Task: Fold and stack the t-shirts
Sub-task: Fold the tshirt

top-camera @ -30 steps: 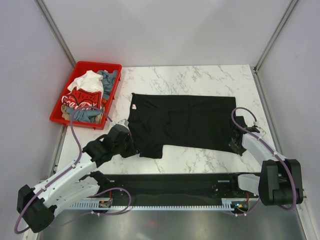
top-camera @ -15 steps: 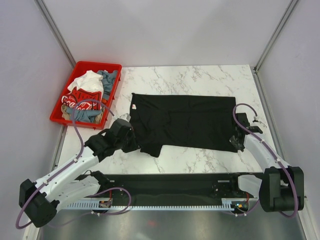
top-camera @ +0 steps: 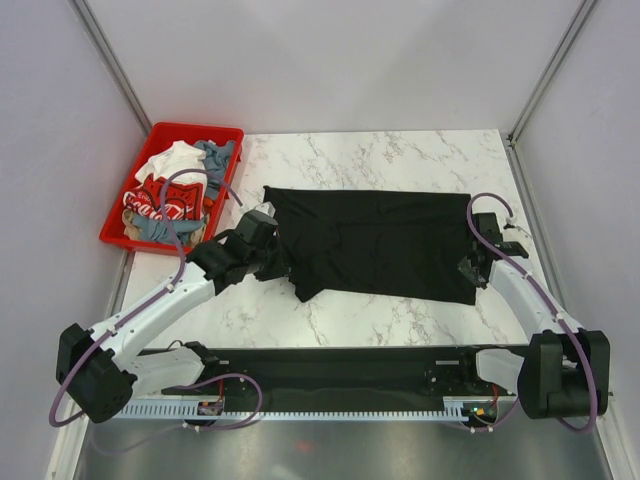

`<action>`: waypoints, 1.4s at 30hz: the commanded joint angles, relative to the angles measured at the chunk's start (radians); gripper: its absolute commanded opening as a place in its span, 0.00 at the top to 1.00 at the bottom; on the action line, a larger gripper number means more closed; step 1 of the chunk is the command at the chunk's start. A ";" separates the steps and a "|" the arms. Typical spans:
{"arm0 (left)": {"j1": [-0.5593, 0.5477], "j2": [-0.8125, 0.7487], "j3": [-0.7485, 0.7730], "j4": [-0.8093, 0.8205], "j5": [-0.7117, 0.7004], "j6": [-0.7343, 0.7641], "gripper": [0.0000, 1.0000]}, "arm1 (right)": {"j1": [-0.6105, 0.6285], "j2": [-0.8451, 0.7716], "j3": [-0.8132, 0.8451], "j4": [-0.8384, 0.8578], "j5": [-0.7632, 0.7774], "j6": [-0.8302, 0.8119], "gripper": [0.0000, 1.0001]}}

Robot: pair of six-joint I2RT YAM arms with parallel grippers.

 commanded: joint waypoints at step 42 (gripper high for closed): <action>0.129 0.168 0.192 0.013 -0.047 0.147 0.98 | -0.003 0.212 0.132 0.083 0.021 -0.171 1.00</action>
